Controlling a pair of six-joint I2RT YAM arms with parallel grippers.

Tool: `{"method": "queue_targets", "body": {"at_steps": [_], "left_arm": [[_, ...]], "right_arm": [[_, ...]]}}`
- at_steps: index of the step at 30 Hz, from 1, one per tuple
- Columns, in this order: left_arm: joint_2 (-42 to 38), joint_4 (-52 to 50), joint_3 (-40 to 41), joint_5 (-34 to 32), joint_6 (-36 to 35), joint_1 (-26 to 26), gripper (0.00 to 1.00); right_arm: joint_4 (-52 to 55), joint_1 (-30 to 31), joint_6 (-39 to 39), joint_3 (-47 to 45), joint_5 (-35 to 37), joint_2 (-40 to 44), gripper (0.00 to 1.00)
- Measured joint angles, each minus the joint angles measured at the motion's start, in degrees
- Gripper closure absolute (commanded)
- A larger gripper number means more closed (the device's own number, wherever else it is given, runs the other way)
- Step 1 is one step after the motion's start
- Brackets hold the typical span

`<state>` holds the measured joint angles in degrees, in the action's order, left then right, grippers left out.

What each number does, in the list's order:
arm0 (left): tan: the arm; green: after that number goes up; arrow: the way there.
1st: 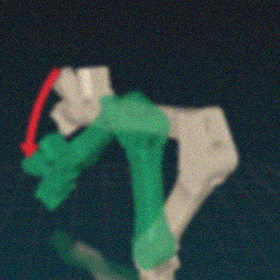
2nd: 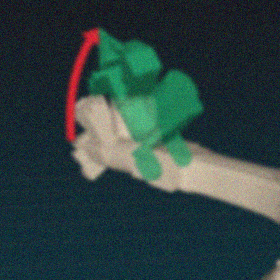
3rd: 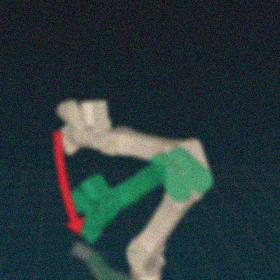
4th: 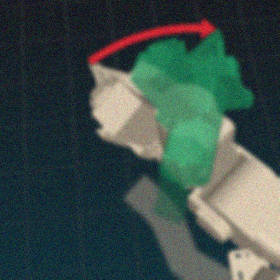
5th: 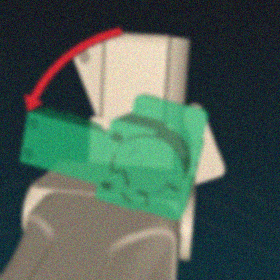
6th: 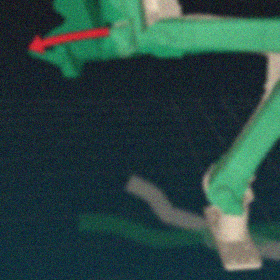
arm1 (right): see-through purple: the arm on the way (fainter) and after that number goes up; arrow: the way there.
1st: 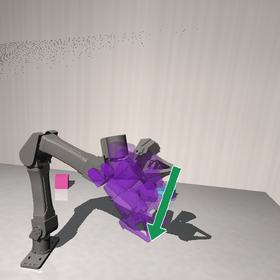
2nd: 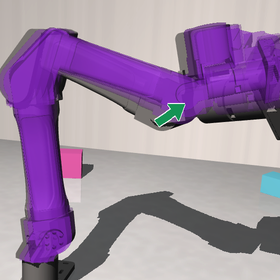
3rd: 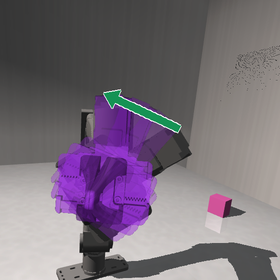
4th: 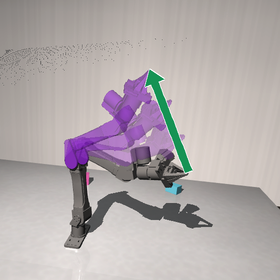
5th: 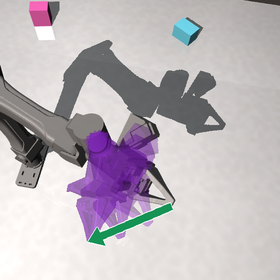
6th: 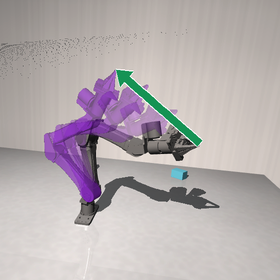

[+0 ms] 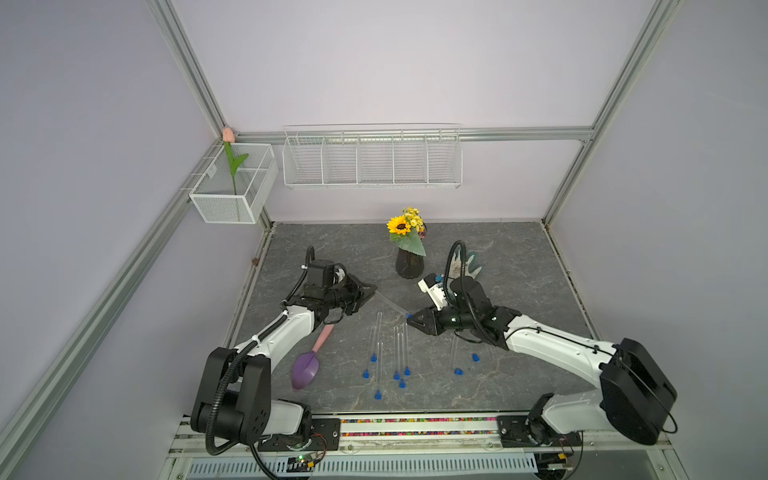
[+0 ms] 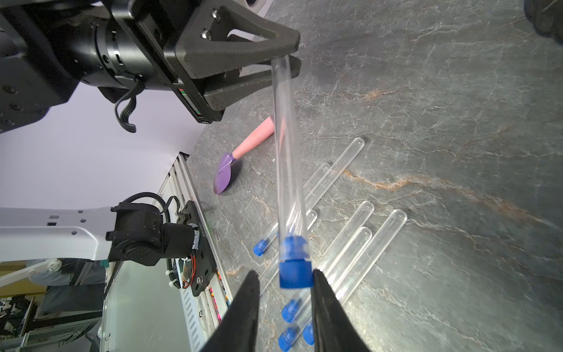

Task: Remove stoppers from test tubes
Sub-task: Open the stopper on the test tube.

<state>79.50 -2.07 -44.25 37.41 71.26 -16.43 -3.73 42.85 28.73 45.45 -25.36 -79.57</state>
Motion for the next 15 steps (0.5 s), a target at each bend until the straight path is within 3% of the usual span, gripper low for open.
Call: {"method": "queue_targets", "body": {"at_steps": [5, 15], "left_arm": [[0.0, 0.0, 0.0, 0.0, 0.0, 0.0, 1.00], [0.0, 0.0, 0.0, 0.2, 0.0, 0.0, 1.00]], "right_arm": [[-0.6, 0.0, 0.0, 0.5, 0.0, -1.0, 0.69], [-1.0, 0.0, 0.5, 0.7, 0.0, -1.7, 0.84]]}}
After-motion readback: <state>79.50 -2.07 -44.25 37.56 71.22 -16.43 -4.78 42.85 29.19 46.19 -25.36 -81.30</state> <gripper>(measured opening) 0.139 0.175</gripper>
